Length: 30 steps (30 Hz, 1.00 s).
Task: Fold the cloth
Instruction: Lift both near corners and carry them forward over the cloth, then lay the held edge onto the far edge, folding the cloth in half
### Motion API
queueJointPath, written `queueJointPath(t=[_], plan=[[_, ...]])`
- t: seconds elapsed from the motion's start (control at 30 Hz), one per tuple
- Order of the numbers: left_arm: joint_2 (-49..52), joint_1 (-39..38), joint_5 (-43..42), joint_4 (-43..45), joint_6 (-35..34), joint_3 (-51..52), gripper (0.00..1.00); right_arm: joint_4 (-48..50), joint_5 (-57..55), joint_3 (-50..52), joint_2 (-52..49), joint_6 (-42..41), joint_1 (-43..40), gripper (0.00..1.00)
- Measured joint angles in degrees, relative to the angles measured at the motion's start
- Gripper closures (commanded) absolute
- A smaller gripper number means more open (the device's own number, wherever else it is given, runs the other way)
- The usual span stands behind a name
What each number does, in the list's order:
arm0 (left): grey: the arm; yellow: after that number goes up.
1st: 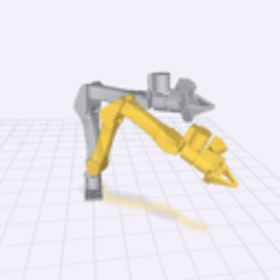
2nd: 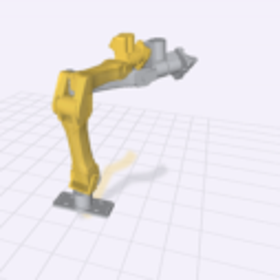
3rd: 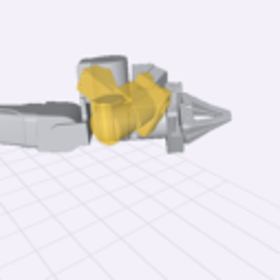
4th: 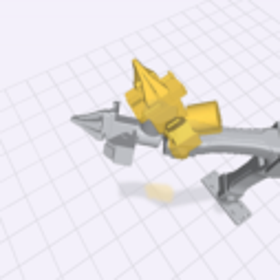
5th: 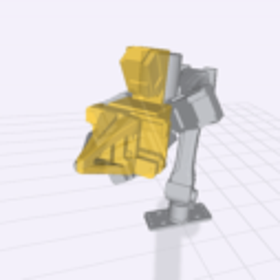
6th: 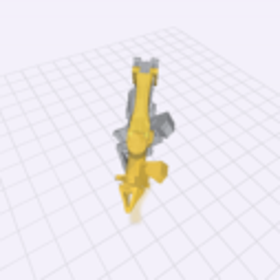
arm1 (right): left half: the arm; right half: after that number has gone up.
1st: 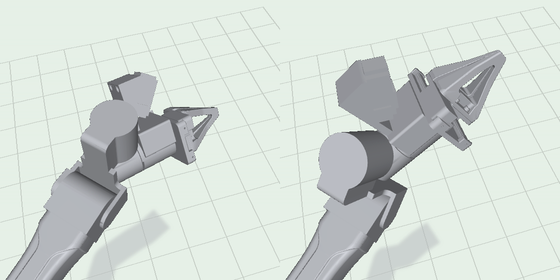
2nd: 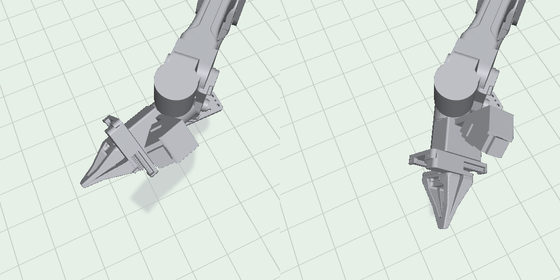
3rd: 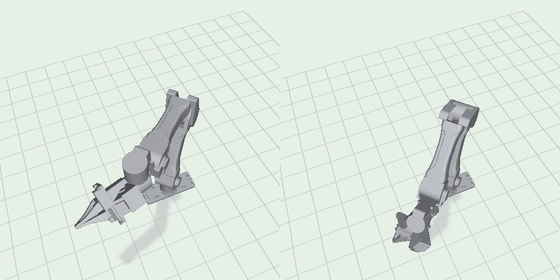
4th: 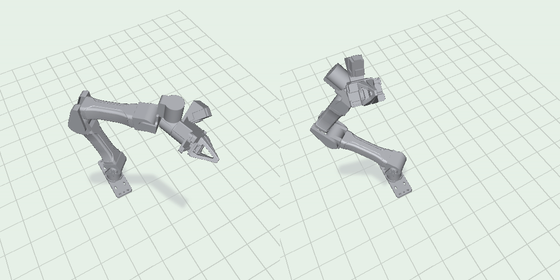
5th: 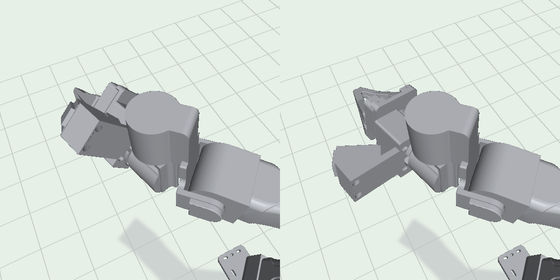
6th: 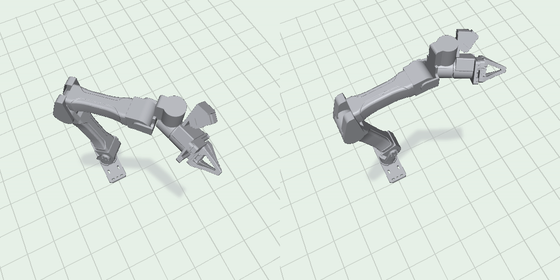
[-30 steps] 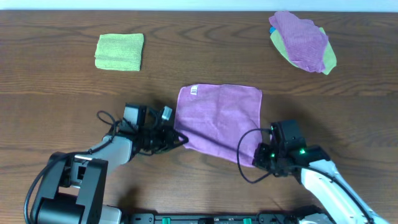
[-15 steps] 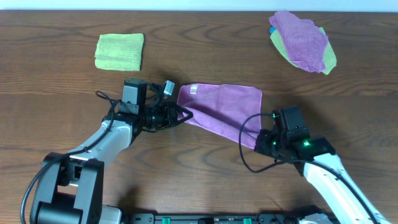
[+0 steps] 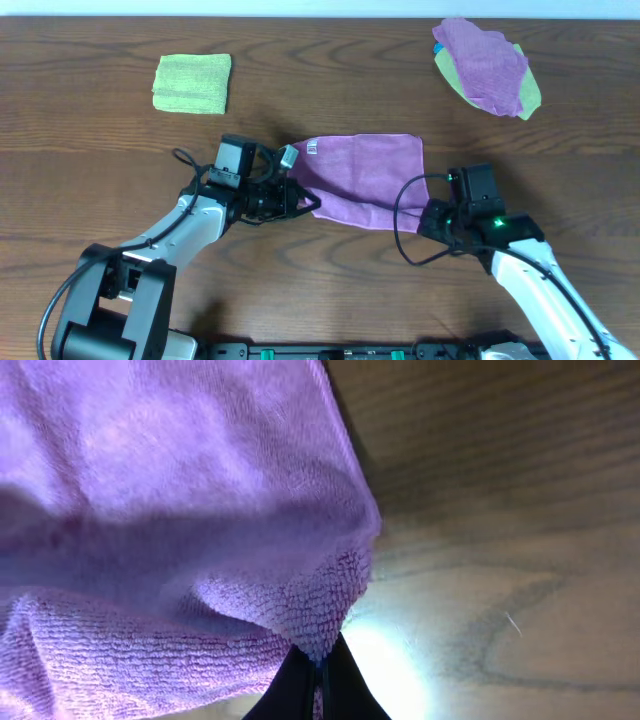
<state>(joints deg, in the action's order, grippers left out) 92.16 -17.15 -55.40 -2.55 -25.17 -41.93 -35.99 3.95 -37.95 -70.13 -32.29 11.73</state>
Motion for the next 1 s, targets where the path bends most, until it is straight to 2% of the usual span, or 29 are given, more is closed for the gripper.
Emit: queueJointPath(t=[0.5,0.73,1.0], plan=[[0.0,1.9,4.0,0.17,0.33,-3.8,0.94,9.64,2.73,-0.46,-0.48,0.96,-0.68,0.98],[0.0,3.67,8.04,0.24,2.75,-4.31,0.94,13.14,4.66,-2.27,-6.38,1.62,-0.68,0.98],[0.0,4.2,12.0,0.28,4.09,-4.31,0.94,13.0,5.27,-10.45,-14.05,4.35,-0.68,0.99]])
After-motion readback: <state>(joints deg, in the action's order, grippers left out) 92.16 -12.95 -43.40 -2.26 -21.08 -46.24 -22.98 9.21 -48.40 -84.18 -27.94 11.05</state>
